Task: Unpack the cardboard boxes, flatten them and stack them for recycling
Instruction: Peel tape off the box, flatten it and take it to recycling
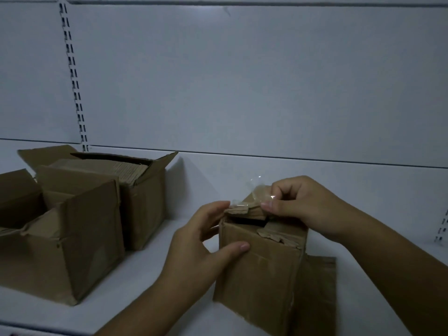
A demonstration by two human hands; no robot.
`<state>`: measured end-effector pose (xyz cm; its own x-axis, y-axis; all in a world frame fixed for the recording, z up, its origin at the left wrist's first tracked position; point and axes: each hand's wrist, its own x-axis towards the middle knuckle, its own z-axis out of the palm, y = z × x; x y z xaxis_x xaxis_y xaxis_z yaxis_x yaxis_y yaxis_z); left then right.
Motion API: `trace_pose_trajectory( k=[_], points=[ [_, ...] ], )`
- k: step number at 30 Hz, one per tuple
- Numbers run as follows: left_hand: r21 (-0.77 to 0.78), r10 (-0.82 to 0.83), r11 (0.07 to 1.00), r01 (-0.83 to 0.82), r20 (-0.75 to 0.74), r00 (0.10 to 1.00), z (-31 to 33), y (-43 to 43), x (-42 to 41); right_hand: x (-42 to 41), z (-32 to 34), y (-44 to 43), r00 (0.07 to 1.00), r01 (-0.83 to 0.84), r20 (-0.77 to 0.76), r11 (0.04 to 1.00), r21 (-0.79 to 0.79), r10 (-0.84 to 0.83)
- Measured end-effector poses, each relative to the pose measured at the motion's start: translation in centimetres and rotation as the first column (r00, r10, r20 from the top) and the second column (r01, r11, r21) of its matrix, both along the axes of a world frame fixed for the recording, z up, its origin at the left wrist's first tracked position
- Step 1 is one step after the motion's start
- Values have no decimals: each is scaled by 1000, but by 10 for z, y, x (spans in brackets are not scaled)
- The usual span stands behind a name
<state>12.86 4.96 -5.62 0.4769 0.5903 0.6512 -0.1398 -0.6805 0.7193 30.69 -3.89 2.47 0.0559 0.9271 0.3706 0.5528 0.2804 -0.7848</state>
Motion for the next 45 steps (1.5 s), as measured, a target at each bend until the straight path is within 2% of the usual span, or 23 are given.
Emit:
trace_pose_trajectory(
  k=[5,15,18,22,23,25,27,28,30,32,35,38,41,43,45],
  points=[
    [30,20,999,-21,28,999,-3,-2,3,-1,-3,2,988,23,-152,1000,2,-22],
    [159,79,984,-83,27,996,-15,-2,9,-2,-14,12,926,295,-283,947,128,-251],
    [191,65,980,-60,-22,998,-12,-1,5,0,-15,15,875,410,-350,895,173,-333],
    [132,61,990,-47,-107,992,14,-7,-2,-2,-18,19,766,577,-462,795,188,-446],
    [192,112,977,-89,-112,987,22,-13,-1,-4,-19,21,740,619,-467,761,194,-483],
    [419,199,902,-106,-186,962,34,-30,8,-7,-20,23,694,660,-522,728,185,-497],
    [590,282,807,-29,-341,897,36,-48,20,-6,-15,22,660,624,-621,769,139,-423],
    [639,339,769,-5,-400,852,34,-49,24,-4,-9,20,640,594,-663,797,108,-388],
    [709,399,704,27,-427,812,35,-34,21,7,3,14,595,566,-729,820,81,-338],
    [698,360,707,110,-490,794,44,-10,6,27,15,7,557,621,-761,775,114,-334],
    [556,288,810,184,-652,701,59,21,-14,57,16,-4,569,720,-668,683,122,-480],
    [365,205,923,122,-736,645,74,31,-15,68,-9,-7,647,675,-498,737,24,-577],
    [376,261,927,20,-680,685,83,18,10,61,-35,-3,771,556,-329,828,-71,-546],
    [356,211,934,28,-612,763,84,0,38,57,-43,0,827,506,-256,861,-49,-501],
    [298,139,952,65,-614,777,83,-13,68,56,-44,0,860,468,-222,883,-15,-460]
  ],
)
